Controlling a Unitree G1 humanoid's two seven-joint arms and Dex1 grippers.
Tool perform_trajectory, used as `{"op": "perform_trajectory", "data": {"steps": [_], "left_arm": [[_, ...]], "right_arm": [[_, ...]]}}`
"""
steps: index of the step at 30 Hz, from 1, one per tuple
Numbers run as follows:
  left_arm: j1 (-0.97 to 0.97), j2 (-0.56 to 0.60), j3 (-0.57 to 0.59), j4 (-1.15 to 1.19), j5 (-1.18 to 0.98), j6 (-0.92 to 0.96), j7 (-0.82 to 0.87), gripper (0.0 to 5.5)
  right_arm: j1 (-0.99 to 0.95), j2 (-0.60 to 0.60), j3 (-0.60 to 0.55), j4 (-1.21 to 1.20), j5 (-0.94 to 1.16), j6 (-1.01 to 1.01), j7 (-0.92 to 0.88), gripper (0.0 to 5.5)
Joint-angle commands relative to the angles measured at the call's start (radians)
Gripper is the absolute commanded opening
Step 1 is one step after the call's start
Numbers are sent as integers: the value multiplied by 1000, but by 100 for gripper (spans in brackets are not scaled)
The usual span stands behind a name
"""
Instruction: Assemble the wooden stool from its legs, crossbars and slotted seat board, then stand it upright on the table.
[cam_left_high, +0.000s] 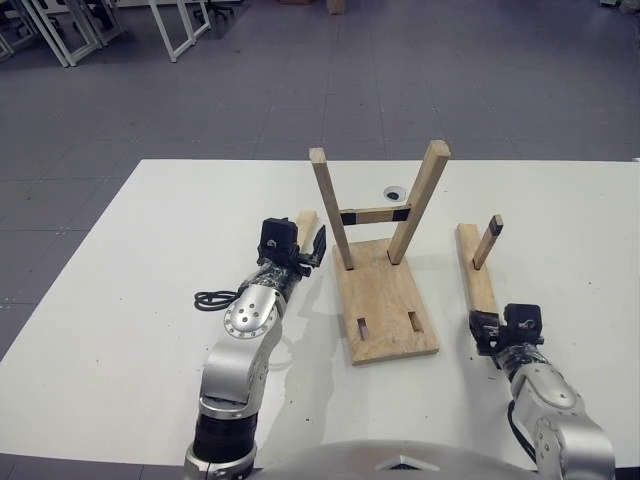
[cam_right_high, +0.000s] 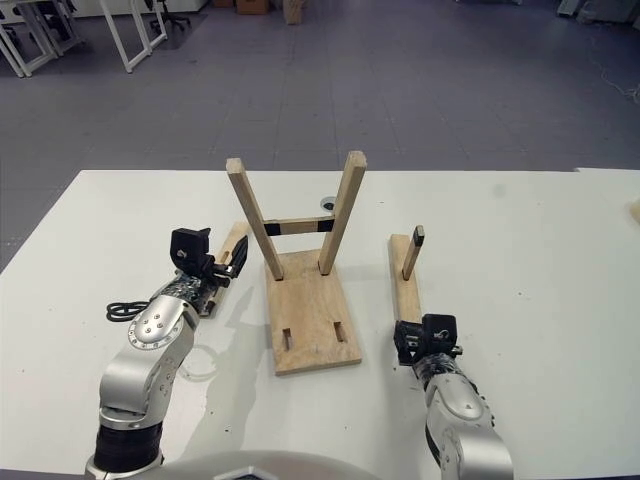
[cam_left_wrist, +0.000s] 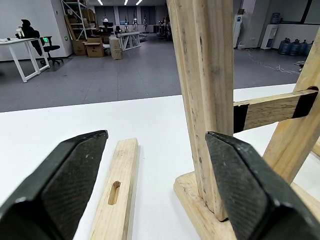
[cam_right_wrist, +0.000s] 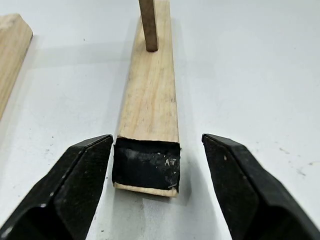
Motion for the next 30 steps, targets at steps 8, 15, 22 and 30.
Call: {"op": "perform_trajectory", "data": {"steps": [8, 15, 22, 30], "left_arm": [[-13, -5, -2, 11, -5, 6, -4, 362], [27, 88, 277, -111, -578, 293, -287, 362], [-119, 292, 417, 90, -1379, 518, -443, 362], [-256, 225, 244, 185, -1671, 462, -221, 362]], "right_arm": [[-148, -93, 21, 169, -27, 101, 51, 212], [-342, -159, -278, 177, 165, 35, 141, 208], [-455, -362, -584, 163, 1449, 316, 496, 207], [-466, -313, -254, 48, 1701, 303, 443, 207]]}}
